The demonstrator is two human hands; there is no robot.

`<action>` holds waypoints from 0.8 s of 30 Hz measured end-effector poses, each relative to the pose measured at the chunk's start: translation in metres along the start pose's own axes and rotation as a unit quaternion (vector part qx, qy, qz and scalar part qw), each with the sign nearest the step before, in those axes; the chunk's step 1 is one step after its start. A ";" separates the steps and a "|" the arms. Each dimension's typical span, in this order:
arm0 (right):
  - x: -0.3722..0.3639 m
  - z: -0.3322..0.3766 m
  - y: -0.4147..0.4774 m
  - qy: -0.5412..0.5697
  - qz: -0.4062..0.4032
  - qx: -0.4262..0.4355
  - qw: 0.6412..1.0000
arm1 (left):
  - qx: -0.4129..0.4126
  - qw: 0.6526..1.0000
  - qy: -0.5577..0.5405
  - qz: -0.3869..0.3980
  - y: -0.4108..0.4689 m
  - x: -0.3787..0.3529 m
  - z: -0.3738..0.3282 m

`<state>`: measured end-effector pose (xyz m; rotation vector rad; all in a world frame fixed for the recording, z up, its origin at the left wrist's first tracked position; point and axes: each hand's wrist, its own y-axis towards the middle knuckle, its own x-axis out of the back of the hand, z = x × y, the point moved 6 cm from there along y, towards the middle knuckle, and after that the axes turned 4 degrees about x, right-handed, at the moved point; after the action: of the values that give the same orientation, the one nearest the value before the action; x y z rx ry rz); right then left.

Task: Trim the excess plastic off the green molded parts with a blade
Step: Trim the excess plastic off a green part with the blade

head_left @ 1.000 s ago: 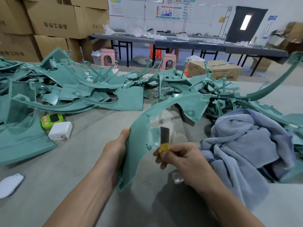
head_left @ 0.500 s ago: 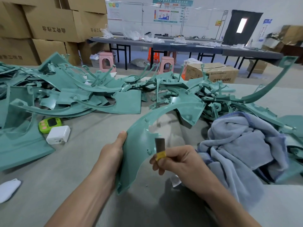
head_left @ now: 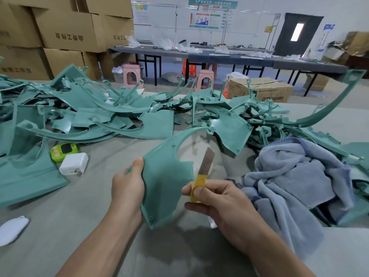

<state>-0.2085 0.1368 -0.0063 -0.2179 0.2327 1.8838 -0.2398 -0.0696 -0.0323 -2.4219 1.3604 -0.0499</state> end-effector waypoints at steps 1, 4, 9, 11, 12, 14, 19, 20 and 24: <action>-0.001 -0.001 0.000 0.012 -0.001 0.001 1.000 | -0.023 1.000 0.005 0.002 -0.002 -0.001 -0.002; 0.005 0.006 0.001 -0.012 -0.048 0.050 0.998 | -0.087 0.996 -0.002 0.019 -0.001 -0.002 -0.011; 0.011 0.024 -0.003 -0.122 -0.056 0.145 0.980 | -0.101 0.985 0.011 0.140 -0.003 -0.011 -0.019; 0.013 0.024 -0.003 -0.142 -0.038 0.134 0.980 | -0.062 0.979 0.006 0.194 -0.003 -0.015 -0.015; 0.012 0.024 -0.003 -0.152 -0.013 0.117 0.981 | -0.063 0.977 0.019 0.201 -0.002 -0.015 -0.015; 0.009 0.021 -0.002 -0.177 0.046 0.072 0.980 | -0.083 0.973 0.067 0.203 -0.002 -0.011 -0.015; 0.011 0.017 -0.004 -0.194 0.098 0.034 0.975 | -0.096 0.954 0.139 0.248 -0.014 -0.015 -0.013; 0.014 0.018 -0.003 -0.181 0.074 0.034 0.980 | -0.094 0.957 0.116 0.248 -0.016 -0.016 -0.015; 0.043 0.021 0.004 -0.057 -0.113 0.045 0.991 | -0.124 0.976 0.010 0.177 -0.011 -0.006 -0.028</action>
<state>-0.2262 0.1802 0.0024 -0.0711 0.2047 1.6513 -0.2394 -0.0681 -0.0012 -2.3314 1.8840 0.1983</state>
